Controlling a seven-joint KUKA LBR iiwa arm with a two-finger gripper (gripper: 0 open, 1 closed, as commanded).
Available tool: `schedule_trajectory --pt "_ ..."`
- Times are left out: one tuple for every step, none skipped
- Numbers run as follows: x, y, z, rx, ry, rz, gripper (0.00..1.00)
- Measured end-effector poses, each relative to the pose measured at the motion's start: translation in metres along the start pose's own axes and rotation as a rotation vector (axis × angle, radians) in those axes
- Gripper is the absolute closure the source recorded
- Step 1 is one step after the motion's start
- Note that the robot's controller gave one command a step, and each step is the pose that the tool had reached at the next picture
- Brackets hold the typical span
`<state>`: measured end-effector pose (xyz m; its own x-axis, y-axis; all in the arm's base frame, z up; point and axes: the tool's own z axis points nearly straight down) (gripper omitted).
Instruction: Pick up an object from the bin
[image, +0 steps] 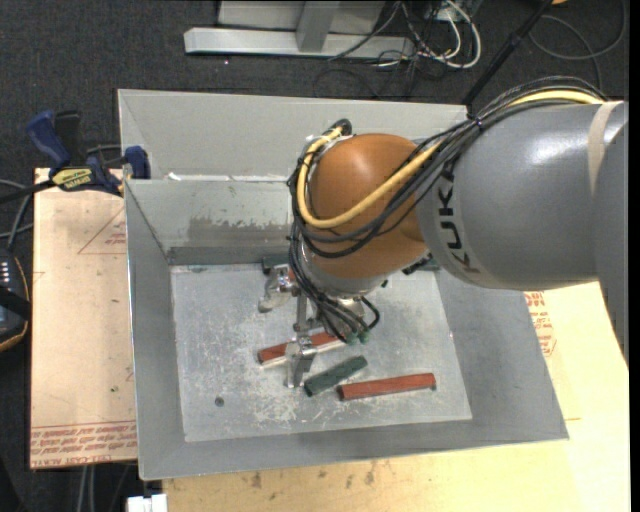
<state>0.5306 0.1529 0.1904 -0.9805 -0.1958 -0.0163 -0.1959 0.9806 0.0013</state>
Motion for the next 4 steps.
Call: schedule_trajectory --pt "-0.006 -0.023 0.044 -0.001 0.015 -0.197 0.00" --pt "-0.012 -0.065 0.110 -0.004 0.008 -0.235 1.00" --pt "-0.012 -0.065 0.110 -0.005 0.008 -0.235 1.00" --pt "-0.025 -0.073 -0.079 0.000 0.008 -0.259 1.00"
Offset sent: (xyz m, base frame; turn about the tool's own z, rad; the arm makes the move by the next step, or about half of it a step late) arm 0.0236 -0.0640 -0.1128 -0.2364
